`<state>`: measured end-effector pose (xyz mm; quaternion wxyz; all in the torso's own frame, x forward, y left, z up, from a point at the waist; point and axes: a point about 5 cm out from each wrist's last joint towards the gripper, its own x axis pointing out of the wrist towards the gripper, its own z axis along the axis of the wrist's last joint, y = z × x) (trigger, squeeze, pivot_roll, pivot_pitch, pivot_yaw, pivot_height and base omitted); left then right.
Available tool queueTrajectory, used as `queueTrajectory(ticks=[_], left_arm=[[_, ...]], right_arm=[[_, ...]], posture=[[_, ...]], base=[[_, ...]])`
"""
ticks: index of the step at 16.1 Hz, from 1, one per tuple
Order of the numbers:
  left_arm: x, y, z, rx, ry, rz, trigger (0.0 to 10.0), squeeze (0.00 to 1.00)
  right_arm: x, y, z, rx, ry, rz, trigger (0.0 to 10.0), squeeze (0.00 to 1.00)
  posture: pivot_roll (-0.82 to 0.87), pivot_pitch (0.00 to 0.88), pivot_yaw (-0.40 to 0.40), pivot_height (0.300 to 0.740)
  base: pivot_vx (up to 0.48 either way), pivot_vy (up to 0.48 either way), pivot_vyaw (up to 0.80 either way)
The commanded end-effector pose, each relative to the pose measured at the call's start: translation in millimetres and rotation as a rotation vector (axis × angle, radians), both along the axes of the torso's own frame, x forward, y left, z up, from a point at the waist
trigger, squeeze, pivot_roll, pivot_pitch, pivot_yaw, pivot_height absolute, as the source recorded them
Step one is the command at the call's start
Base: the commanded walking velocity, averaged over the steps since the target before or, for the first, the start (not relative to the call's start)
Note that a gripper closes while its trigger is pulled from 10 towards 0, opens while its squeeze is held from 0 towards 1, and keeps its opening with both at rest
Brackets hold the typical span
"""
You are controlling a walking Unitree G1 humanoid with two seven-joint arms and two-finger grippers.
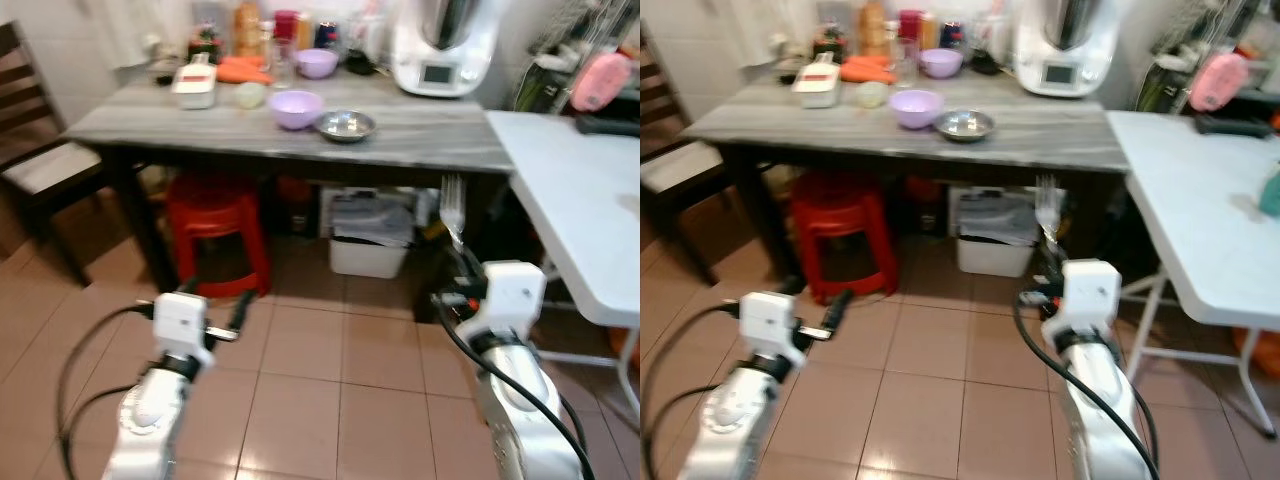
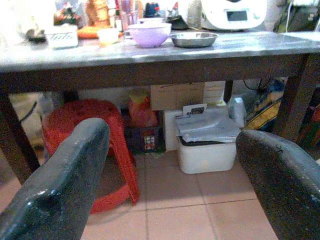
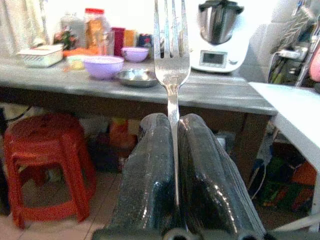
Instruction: Setting the table
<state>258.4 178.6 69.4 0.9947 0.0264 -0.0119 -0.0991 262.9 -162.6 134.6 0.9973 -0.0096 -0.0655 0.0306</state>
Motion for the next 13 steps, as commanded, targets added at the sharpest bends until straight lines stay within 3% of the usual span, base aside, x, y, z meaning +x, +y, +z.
queueTrajectory(ticks=[1,13], left_arm=[[4.5,-12.1,4.3,-0.011,-0.017,-0.037,10.0,0.00],[6.3,-15.6,3.1,-0.015,-0.013,-0.045,10.0,0.00]], right_arm=[[-2.0,-11.9,-2.2,-0.008,0.009,-0.040,10.0,0.00],[-0.6,-10.9,-4.3,-0.005,0.012,-0.041,10.0,0.00]], posture=[[-0.01,0.000,-0.024,0.740],[-0.01,0.000,-0.022,0.740]], base=[[0.334,0.000,-0.80],[0.342,0.000,-0.04]])
